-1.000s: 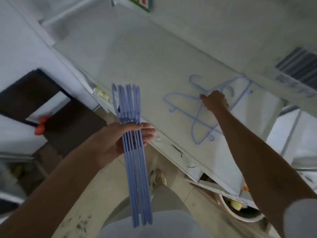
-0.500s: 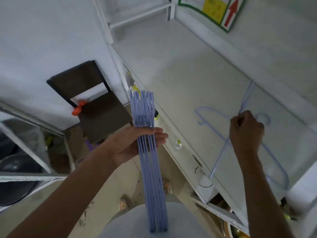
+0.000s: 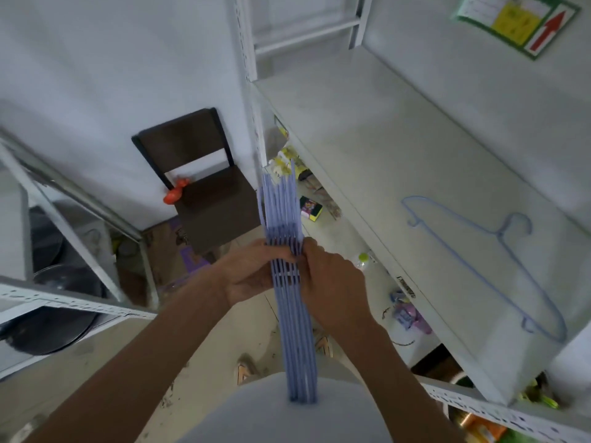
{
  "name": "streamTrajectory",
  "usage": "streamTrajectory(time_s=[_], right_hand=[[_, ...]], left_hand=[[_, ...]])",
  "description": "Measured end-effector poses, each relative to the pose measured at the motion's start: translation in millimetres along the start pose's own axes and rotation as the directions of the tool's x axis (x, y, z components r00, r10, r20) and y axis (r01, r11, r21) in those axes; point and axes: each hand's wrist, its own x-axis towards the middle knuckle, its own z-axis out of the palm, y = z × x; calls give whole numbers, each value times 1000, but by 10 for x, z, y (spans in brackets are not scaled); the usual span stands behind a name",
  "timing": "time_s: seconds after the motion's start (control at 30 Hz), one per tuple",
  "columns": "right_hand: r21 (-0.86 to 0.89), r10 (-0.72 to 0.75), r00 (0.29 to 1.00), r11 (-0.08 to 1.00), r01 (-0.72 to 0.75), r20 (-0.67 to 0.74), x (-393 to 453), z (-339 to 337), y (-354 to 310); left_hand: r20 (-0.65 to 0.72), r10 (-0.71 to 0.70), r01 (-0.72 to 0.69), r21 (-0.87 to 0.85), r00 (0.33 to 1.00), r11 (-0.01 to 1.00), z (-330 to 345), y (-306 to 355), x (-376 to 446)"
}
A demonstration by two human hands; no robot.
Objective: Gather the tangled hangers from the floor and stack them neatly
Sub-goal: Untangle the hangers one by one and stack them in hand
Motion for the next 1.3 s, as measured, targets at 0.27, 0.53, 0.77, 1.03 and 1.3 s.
streamTrajectory(time_s=[0.27, 0.53, 0.77, 1.03, 1.3], right_hand=[[284, 10, 1000, 959, -16, 22, -135, 179, -139], [841, 101, 843, 74, -536, 528, -365, 188, -280], [827, 115, 841, 154, -541, 529, -299, -30, -312], [768, -128, 767, -56, -638, 629, -376, -42, -303], [756, -178, 757, -86, -649, 629, -765, 221, -203]], left_hand=[[156, -13, 41, -183, 988, 982, -233, -81, -194], [218, 132, -109, -111, 967, 988, -27, -249, -156], [406, 69, -88, 30, 911, 996, -12, -5, 50], [301, 200, -253, 148, 932, 956, -1, 261, 68], [137, 240, -247, 35, 961, 968, 30, 338, 132]])
